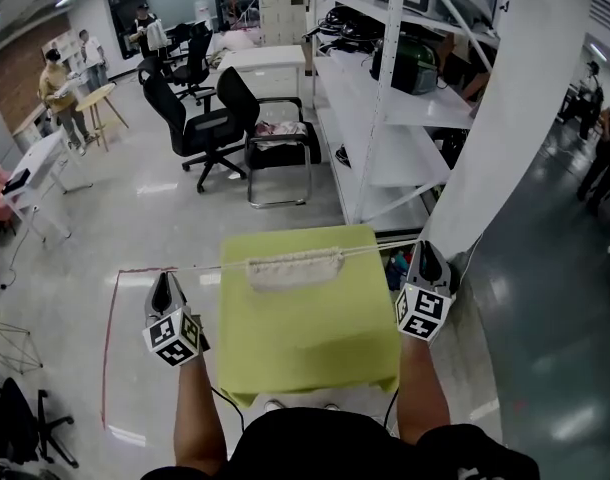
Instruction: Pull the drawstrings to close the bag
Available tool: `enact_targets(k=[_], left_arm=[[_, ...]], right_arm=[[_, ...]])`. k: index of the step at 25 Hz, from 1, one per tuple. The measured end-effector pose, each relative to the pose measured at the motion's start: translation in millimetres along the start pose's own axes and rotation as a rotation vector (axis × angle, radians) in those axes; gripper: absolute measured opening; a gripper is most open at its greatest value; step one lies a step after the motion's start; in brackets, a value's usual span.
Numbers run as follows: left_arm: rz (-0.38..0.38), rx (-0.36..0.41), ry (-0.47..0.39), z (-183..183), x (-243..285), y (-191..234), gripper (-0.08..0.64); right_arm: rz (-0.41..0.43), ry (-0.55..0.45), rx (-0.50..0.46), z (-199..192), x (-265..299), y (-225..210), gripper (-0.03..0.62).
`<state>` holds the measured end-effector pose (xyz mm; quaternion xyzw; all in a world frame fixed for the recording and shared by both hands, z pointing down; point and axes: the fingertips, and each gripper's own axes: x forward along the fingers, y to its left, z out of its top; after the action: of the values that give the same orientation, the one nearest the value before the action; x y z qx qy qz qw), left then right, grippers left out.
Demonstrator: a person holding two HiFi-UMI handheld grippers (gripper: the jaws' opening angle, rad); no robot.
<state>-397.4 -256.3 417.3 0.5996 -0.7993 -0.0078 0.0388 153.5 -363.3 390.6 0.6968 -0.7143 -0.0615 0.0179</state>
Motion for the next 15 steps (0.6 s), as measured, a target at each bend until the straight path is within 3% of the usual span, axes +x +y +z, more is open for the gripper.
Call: enact_targets(k=[5,12,15], left_arm=[[-0.008,-0.165,-0.007,-1.6,5.8,16.6,0.037],[0.019,-0.227,-0.016,-2.8,3.3,43.1,0.037],[0.021,-0.215,-0.021,-0.9,2.3,49.3,0.037]], right_arm=[[-0.038,-0.010,0.091,3.7,7.0,-22.0,0.035],[-0.077,-0.005,0.167,0.5,7.5,-48.1,0.035],[-0.087,-0.004,0.198,-1.4,9.2,-58.0,0.035]])
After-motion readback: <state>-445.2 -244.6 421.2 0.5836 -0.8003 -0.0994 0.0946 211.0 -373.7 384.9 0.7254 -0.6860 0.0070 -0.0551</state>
